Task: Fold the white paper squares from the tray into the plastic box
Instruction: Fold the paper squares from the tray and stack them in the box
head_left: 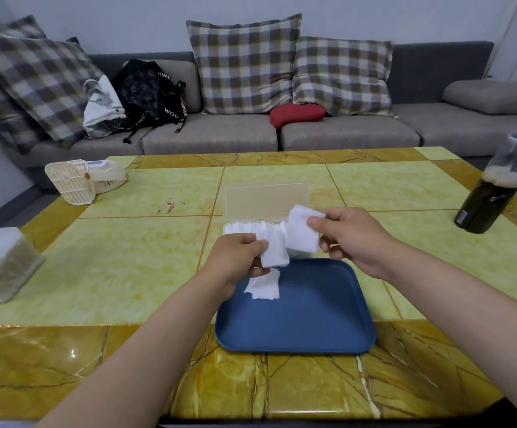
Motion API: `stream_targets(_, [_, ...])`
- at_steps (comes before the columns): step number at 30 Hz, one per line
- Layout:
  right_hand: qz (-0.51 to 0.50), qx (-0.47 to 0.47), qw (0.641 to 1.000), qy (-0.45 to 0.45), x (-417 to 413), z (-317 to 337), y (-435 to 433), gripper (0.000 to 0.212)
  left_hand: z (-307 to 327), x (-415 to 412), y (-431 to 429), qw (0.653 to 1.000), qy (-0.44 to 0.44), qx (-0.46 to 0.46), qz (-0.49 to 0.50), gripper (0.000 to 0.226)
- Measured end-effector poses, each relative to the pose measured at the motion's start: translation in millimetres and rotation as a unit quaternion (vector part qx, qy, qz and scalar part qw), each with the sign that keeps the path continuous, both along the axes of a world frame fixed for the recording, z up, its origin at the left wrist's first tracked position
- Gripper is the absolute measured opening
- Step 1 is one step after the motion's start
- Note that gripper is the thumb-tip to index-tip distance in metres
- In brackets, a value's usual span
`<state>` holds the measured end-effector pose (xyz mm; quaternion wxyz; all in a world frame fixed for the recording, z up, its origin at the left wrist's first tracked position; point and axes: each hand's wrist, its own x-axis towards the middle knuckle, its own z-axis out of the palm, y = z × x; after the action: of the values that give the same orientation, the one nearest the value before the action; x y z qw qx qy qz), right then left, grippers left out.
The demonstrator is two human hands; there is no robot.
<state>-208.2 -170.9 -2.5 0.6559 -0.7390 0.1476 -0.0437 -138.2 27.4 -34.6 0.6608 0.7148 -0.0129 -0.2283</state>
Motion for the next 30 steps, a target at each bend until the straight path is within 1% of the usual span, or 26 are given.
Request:
stream_targets(2, [0.050,-0.010,0.999,-0.011,-4,7,5,0.015,1,-2,-2,1.000,0.010,-0.006,-0.011,0.022])
stream_targets(4, [0.077,-0.071,0.994,0.003,-6,9,11,0.012,5,-6,-5,0.998,0.029,-0.036,-0.047,0.018])
stream_targets(6, [0.073,-0.119,0.990,0.018,-6,6,16,0.010,10,-11,-9,0.994,0.041,-0.061,-0.083,0.017])
stream_targets(7, [0.061,-0.128,0.990,0.023,-5,5,18,0.010,11,-12,-10,0.992,0.045,-0.069,-0.093,0.017])
stream_targets(13, [-0.006,-0.121,0.993,0.016,0,0,19,0.009,9,-12,-9,0.989,0.066,-0.102,-0.085,0.026])
stream_targets(18, [-0.030,-0.149,0.988,0.003,1,-4,22,0.010,12,-11,-10,0.986,0.067,-0.112,-0.104,0.033])
stream_targets(20, [-0.028,-0.148,0.989,0.000,2,-4,21,0.010,11,-11,-10,0.988,0.040,-0.092,-0.114,0.027])
stream_targets(22, [-0.025,-0.125,0.992,0.006,2,-2,20,0.013,9,-10,-8,0.990,0.023,-0.068,-0.123,0.020])
stream_targets(25, [-0.015,-0.090,0.995,0.032,1,-1,18,0.018,7,-8,-6,0.991,0.023,-0.054,-0.116,0.020])
stream_targets(30, [0.008,-0.085,0.994,0.068,2,-5,16,0.014,7,-6,-6,0.992,0.030,-0.056,-0.112,0.024])
